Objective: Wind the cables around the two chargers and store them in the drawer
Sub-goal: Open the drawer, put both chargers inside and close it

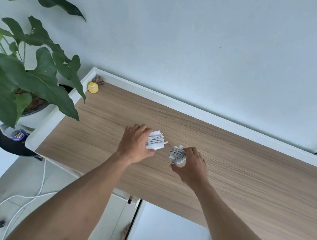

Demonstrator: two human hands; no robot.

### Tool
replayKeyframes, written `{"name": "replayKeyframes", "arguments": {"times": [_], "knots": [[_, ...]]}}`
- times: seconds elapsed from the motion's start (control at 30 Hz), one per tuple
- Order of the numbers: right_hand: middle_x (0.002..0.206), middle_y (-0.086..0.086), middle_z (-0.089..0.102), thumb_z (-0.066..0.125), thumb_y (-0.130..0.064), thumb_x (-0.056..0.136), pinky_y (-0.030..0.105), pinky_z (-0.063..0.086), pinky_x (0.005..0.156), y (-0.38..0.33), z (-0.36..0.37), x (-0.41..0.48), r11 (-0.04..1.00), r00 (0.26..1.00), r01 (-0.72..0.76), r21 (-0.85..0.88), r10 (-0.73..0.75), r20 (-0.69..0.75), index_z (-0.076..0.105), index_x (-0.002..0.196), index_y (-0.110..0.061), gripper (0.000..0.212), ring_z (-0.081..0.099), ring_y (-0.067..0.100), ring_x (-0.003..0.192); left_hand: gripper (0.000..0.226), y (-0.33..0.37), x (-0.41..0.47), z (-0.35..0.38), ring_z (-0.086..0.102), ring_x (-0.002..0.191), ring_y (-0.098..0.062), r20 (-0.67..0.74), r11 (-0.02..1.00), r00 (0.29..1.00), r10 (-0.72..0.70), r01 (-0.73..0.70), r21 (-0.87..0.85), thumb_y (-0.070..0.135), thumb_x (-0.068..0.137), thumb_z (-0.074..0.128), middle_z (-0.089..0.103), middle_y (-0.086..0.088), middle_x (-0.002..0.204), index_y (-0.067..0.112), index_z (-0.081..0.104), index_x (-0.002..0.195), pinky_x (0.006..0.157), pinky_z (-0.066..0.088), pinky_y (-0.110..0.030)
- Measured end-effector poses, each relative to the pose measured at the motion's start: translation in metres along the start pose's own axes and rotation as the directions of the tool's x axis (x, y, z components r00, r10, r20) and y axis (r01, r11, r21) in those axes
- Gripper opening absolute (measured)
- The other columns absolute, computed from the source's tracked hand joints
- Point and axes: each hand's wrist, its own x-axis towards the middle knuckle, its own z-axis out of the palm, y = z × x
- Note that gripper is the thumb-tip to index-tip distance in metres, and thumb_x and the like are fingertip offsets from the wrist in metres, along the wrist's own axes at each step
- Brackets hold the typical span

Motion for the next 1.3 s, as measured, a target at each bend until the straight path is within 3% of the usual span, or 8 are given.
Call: {"name": "replayKeyframes", "arguments": {"times": [0.17, 0.43, 0.63, 0.87, 1.1, 1.3], "knots": [[0.117, -0.001, 0.053, 0.074, -0.041, 0.071, 0.035, 0.039, 0.096, 0.027, -0.02, -0.062, 0.996, 0.996, -0.049, 0.073, 0.054, -0.076, 0.053, 0.121, -0.016, 0.06, 0.052, 0.021, 0.111, 0.06, 0.05, -0.044, -0.007, 0.058, 0.1, -0.02, -0.013, 1.0, 1.0, 0.021, -0.021, -0.015, 0.061, 0.067, 0.059, 0.063, 0.004, 0.105, 0.021, 0.062, 0.112, 0.09, 0.04, -0.038], [0.115, -0.002, 0.052, 0.07, -0.04, 0.074, 0.032, 0.039, 0.095, 0.094, -0.025, -0.182, 0.981, 0.981, -0.143, 0.135, 0.158, -0.113, 0.052, 0.119, -0.016, 0.054, 0.051, 0.021, 0.11, 0.054, 0.13, -0.128, 0.012, 0.061, 0.083, -0.022, 0.006, 0.993, 0.998, 0.06, -0.059, -0.106, 0.064, 0.064, 0.049, 0.063, 0.003, 0.086, 0.017, 0.063, 0.088, 0.075, 0.044, -0.033], [0.116, -0.002, 0.05, 0.071, -0.042, 0.074, 0.031, 0.038, 0.096, 0.12, -0.018, -0.25, 0.965, 0.968, -0.219, 0.147, 0.234, -0.088, 0.051, 0.12, -0.017, 0.057, 0.049, 0.02, 0.113, 0.055, 0.173, -0.182, 0.033, 0.059, 0.09, -0.021, 0.07, 0.982, 0.995, 0.067, -0.053, -0.182, 0.062, 0.064, 0.055, 0.062, 0.003, 0.09, 0.017, 0.063, 0.094, 0.075, 0.045, -0.033], [0.119, -0.003, 0.051, 0.071, -0.044, 0.073, 0.031, 0.041, 0.095, 0.125, 0.011, -0.274, 0.945, 0.958, -0.279, 0.171, 0.286, -0.021, 0.05, 0.121, -0.02, 0.058, 0.051, 0.02, 0.112, 0.053, 0.166, -0.208, 0.058, 0.05, 0.112, -0.017, 0.233, 0.984, 0.972, 0.018, 0.024, -0.176, 0.053, 0.072, 0.061, 0.054, 0.006, 0.111, 0.017, 0.056, 0.111, 0.082, 0.046, -0.03], [0.12, -0.004, 0.049, 0.069, -0.046, 0.073, 0.03, 0.043, 0.092, 0.122, 0.059, -0.259, 0.913, 0.924, -0.373, 0.162, 0.352, 0.148, 0.05, 0.122, -0.02, 0.059, 0.051, 0.019, 0.113, 0.051, 0.137, -0.196, 0.093, 0.052, 0.106, -0.02, 0.359, 0.989, 0.933, -0.035, 0.083, -0.119, 0.049, 0.073, 0.06, 0.056, 0.001, 0.109, 0.014, 0.053, 0.11, 0.079, 0.046, -0.031], [0.119, -0.002, 0.049, 0.07, -0.047, 0.074, 0.033, 0.044, 0.091, 0.124, 0.096, -0.234, 0.89, 0.886, -0.439, 0.126, 0.405, 0.225, 0.049, 0.12, -0.018, 0.058, 0.049, 0.02, 0.114, 0.055, 0.119, -0.184, 0.128, 0.052, 0.105, -0.021, 0.464, 0.997, 0.883, 0.069, -0.042, -0.068, 0.048, 0.072, 0.062, 0.056, -0.002, 0.111, 0.012, 0.054, 0.112, 0.083, 0.048, -0.032]]}}
